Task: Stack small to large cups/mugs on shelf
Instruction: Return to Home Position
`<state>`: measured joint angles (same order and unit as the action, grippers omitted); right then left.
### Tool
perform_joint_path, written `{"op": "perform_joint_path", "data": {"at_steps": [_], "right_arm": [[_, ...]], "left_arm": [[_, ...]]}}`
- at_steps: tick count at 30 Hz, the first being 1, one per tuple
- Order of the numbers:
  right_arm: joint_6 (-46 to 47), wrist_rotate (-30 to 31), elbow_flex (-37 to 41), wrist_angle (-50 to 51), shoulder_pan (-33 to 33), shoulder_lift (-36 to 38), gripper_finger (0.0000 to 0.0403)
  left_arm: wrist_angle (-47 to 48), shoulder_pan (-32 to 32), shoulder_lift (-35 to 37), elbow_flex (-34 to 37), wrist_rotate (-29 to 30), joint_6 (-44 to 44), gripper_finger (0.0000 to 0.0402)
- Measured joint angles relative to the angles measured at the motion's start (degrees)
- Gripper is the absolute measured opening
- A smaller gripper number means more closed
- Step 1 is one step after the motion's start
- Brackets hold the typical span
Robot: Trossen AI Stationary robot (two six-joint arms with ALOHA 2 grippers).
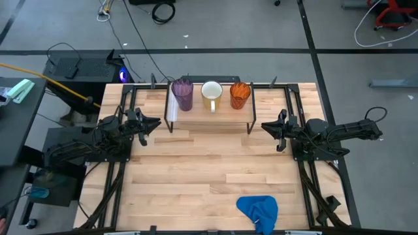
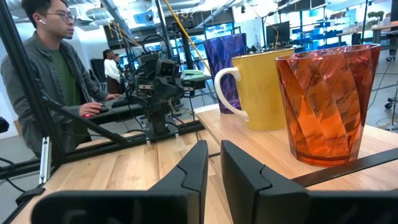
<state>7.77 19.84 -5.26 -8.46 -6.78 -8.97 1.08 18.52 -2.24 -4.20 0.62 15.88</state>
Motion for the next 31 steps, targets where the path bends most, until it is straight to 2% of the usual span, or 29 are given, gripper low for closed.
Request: {"op": "perform_joint_path", "data": {"at_steps": [31], "right_arm": [[0.0,0.0,0.0,0.0,0.0,0.0,0.0052]], "left_arm": [[0.0,0.0,0.0,0.0,0.0,0.0,0.0085]]}}
